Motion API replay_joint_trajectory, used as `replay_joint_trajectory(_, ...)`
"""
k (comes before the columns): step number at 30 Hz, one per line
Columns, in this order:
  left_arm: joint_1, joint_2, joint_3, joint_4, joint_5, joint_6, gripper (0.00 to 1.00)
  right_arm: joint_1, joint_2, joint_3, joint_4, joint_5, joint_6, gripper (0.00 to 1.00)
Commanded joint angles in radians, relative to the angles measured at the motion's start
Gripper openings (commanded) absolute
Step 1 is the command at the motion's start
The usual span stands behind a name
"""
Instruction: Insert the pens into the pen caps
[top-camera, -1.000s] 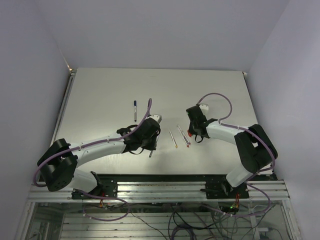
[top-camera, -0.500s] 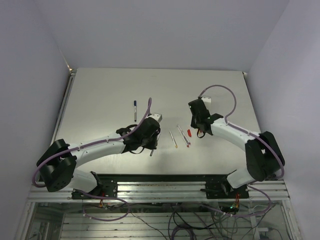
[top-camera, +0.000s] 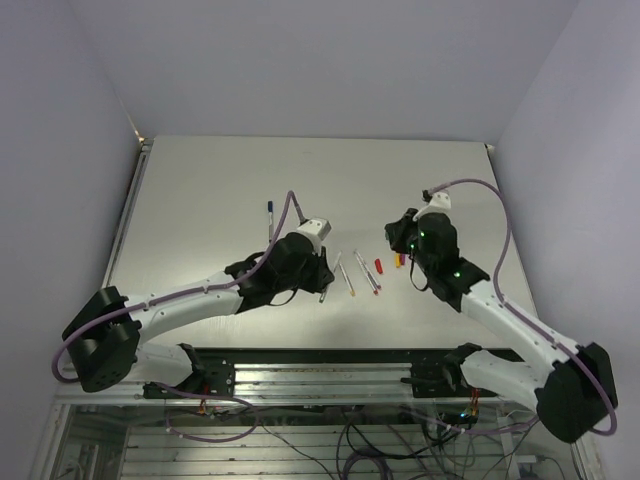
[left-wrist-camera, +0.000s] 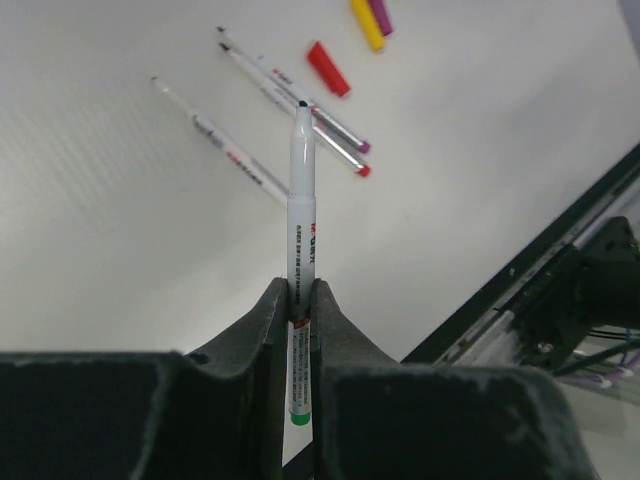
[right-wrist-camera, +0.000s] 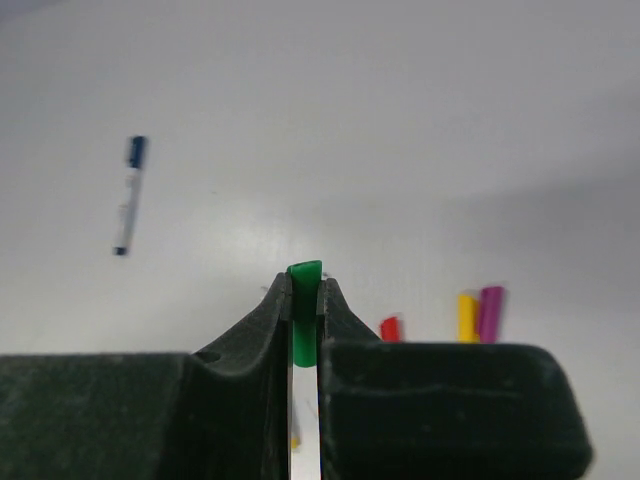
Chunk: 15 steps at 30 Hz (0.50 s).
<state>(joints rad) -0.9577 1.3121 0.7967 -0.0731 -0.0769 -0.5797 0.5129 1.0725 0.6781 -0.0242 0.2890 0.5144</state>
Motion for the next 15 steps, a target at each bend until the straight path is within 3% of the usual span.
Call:
replay_joint_trajectory(1,-0.025,-0.038,-0.037,0.218,0.090,0.013,0.07,0.004,-0.123,-0.084,0.207,-0.119,-0.007,0.00)
replay_joint_trajectory(15,-0.068,-0.015,-0.087,0.585,0.168,-0.032,0.07,0.005,-0.353,-0.256,0.512,-0.195,0.026,0.00)
